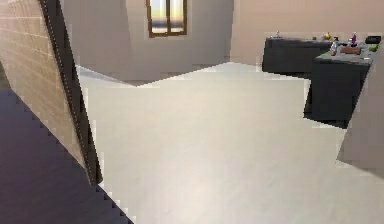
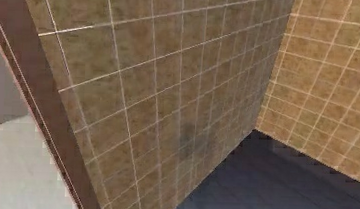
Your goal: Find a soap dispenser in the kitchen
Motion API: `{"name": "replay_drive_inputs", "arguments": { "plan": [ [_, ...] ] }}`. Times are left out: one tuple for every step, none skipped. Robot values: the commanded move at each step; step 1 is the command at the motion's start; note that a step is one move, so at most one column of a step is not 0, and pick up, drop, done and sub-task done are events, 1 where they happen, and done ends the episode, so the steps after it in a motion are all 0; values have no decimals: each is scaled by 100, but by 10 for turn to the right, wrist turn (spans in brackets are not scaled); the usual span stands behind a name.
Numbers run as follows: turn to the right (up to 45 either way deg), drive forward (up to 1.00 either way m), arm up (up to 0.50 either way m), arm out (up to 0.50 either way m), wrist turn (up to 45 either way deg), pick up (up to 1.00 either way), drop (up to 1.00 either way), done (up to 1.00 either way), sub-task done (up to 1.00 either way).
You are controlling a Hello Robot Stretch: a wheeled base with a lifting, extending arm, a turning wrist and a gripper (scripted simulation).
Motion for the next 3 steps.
{"name": "replay_drive_inputs", "arguments": {
  "plan": [
    [0, 40, 0, 0, 0, 0, 0, 0, 0],
    [240, 0, 0, 0, 0, 0, 0, 0, 0],
    [0, 100, 0, 0, 0, 0, 0, 0, 0]
  ]
}}
